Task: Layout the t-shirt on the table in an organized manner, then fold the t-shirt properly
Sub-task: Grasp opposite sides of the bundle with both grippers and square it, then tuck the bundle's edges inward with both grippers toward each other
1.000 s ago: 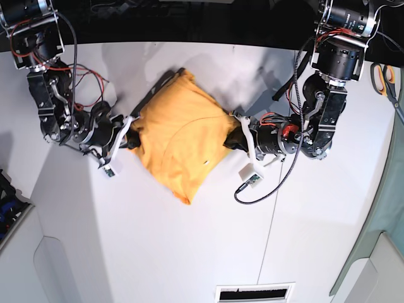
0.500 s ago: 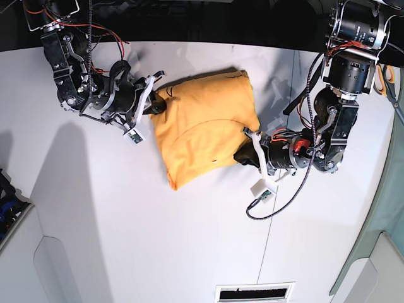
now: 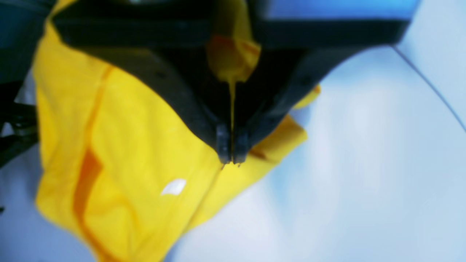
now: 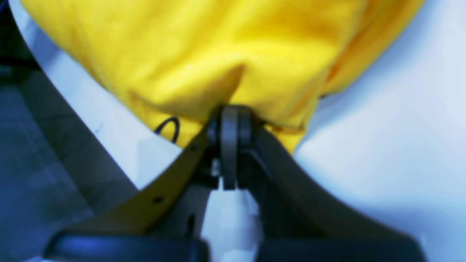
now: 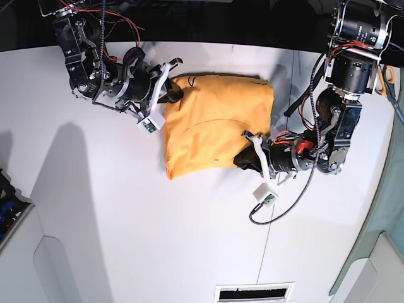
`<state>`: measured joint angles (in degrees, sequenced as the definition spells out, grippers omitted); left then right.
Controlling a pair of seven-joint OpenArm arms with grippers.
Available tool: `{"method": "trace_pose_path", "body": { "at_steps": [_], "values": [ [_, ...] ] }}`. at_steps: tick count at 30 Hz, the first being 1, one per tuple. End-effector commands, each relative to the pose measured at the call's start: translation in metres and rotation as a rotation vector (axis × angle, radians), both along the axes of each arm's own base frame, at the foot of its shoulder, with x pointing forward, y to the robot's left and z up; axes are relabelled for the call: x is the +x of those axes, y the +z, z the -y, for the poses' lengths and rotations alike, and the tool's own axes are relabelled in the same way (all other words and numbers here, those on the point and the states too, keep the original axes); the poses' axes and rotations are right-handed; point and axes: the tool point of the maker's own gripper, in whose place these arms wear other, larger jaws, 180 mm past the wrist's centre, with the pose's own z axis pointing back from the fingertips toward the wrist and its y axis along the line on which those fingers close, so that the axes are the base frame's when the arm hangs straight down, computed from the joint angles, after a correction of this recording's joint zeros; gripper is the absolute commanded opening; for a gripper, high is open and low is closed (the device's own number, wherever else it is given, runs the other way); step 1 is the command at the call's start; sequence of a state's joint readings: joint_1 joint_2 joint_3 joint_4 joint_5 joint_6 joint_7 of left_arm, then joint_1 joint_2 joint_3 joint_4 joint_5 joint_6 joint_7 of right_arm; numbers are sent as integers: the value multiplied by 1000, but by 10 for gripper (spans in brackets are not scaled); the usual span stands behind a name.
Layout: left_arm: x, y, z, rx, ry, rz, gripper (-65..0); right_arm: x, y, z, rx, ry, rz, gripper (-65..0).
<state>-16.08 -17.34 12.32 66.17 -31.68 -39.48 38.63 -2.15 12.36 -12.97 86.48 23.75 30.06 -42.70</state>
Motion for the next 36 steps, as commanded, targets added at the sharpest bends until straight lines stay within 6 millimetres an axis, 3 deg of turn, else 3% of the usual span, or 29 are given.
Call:
{"method": "trace_pose_path", "body": {
  "at_steps": [1,6,9,12,15,17,19,22,28,32,36],
  "values": [
    [17,28,0,-36,-3,72,-637,15,14,3,18,-22,47,-650],
    [18,65,5,-64,-49,125,-637,36,38,21,52,-107,99,-650],
    [10,73,5,-74,-72,117,-637,46,57,18,113,-129,133,-650],
    [-5,69,4,-97,-80,89,-637,57,74,6,168,-119,169,-650],
    [-25,51,3,-99,-76,42,-637,68,93,-19,244,-88,203,-650],
    [-39,39,0,-110,-56,13,-637,68,94,-39,267,-60,197,-650],
    [-50,27,-6,-107,-26,2,-637,65,85,-55,251,-27,181,-650],
    [-64,12,-12,-107,18,-7,-637,57,55,-64,205,-7,137,-650],
    [-100,-28,2,-129,69,-79,-637,37,-15,-40,84,-40,13,-650],
    [-107,-44,12,-131,93,-64,-637,32,-24,-37,79,-49,-14,-650],
    [-91,-35,11,-142,106,-32,-637,39,-10,-42,112,-52,14,-650]
  ]
}}
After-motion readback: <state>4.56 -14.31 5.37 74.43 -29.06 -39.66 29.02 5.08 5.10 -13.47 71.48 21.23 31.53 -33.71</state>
